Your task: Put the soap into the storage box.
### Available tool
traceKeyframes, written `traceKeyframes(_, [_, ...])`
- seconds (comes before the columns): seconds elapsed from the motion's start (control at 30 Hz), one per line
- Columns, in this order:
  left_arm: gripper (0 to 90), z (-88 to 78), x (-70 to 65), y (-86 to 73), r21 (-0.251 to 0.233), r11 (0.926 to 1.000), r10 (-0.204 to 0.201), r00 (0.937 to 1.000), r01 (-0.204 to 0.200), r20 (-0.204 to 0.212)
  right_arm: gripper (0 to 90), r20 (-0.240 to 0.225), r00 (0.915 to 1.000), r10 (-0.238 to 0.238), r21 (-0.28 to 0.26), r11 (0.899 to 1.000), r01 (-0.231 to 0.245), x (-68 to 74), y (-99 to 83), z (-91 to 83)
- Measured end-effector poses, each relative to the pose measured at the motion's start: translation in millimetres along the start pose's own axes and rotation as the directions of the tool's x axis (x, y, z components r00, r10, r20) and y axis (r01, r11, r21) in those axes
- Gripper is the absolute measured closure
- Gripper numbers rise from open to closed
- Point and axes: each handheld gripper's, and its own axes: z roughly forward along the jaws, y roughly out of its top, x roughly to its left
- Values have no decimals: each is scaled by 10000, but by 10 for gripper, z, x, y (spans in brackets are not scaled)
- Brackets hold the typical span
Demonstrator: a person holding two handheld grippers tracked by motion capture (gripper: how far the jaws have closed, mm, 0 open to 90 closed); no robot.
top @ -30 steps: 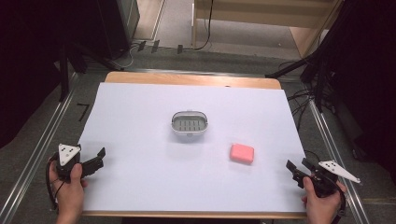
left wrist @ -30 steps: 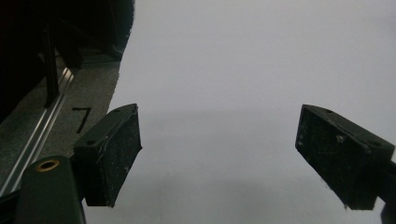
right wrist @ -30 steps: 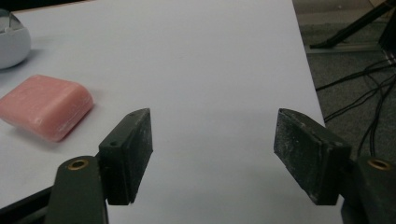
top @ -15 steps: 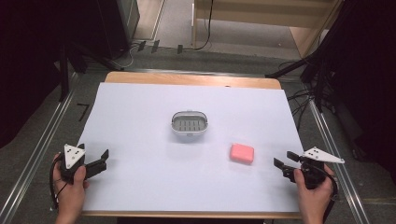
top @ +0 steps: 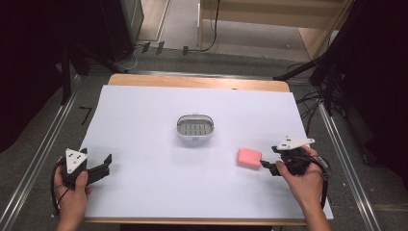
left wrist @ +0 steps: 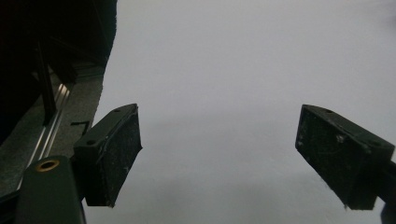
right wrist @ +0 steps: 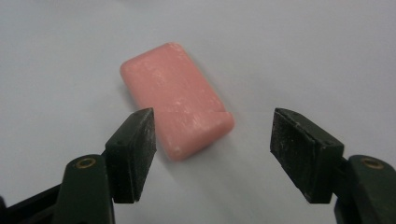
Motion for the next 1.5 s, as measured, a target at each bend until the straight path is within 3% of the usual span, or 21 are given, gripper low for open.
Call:
traceKeyframes(0.2, [151, -3, -5, 0, 5, 10000, 58, 10000, -58, 14, 324, -523, 9946, -892, 267, 9955, 907, 44, 161, 117])
traceKeyframes(0.33, [151, -2, -3, 1, 31, 10000, 54, 10000, -54, 27, 324, -908, 9895, -1121, 351, 9927, 1156, 53, 205, 181])
traceKeyframes(0.47, [151, 1, -4, 1, 41, 9999, 109, 9999, -109, 36, 308, -1221, 9798, -1582, 696, 9834, 1675, 55, 256, 281])
traceKeyframes(0.73, [151, 1, -6, 0, -3, 9999, 107, 9999, -107, 56, 279, -1531, 9698, -1900, 1068, 9724, 2074, 56, 292, 389])
traceKeyframes(1.0, [151, 4, -8, 1, 11, 9999, 126, 9999, -126, 62, 281, -1684, 9562, -2394, 1453, 9534, 2643, 47, 315, 539])
traceKeyframes(1.5, [152, 4, -9, 1, 19, 9999, 141, 9998, -141, 136, 380, -2209, 9439, -2455, 1639, 9447, 2841, 26, 282, 692])
